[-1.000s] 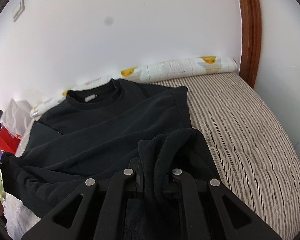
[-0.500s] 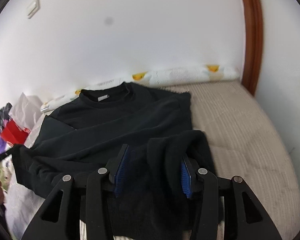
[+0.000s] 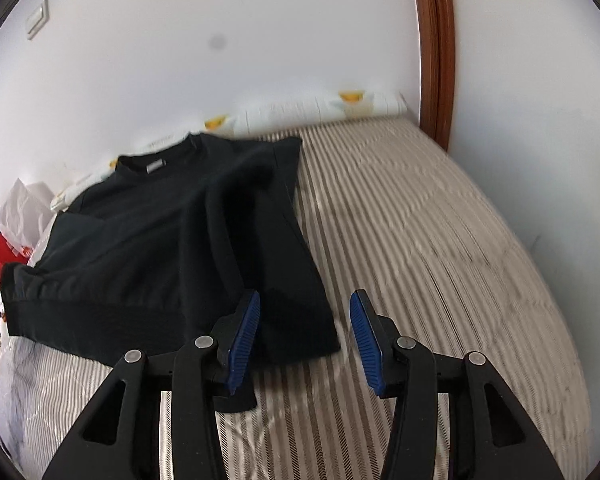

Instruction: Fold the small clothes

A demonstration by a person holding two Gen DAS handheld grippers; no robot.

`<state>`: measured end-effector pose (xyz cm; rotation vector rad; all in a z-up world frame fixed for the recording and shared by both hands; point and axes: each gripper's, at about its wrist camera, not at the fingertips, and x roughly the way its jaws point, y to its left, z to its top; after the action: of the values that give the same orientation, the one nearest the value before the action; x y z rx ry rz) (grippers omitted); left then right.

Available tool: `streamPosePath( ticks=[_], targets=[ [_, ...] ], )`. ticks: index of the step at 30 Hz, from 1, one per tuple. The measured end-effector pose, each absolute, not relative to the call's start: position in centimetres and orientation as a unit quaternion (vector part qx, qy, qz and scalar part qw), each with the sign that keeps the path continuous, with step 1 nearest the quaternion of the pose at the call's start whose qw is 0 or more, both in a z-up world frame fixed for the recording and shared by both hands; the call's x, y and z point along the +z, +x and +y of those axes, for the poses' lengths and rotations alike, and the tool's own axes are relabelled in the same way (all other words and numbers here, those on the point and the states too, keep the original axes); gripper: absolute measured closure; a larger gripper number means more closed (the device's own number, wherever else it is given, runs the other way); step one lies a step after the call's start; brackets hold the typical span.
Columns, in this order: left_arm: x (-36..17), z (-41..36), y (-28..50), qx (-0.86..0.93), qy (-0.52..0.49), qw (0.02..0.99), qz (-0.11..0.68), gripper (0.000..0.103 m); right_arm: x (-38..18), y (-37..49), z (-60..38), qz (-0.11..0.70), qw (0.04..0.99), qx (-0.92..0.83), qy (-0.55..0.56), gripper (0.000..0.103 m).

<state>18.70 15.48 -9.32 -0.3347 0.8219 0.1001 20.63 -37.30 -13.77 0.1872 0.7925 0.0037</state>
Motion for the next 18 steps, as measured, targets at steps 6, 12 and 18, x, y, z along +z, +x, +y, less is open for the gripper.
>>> streamPosePath(
  ticks=[6, 12, 18],
  targets=[
    [-11.4, 16.1, 20.9, 0.044, -0.164, 0.889, 0.425, 0.051, -15.9, 22.4, -37.4, 0.406, 0.906, 0.015, 0.119, 0.057],
    [-13.2, 16.2, 21.9, 0.042, -0.161, 0.884, 0.437, 0.051, -16.6, 24.0, -37.9, 0.412, 0.899, 0.026, 0.146, 0.055],
    [-13.2, 15.7, 22.1, 0.051, -0.146, 0.887, 0.436, 0.055, -17.0, 25.5, -37.2, 0.419, 0.896, 0.037, 0.143, 0.055]
  ],
)
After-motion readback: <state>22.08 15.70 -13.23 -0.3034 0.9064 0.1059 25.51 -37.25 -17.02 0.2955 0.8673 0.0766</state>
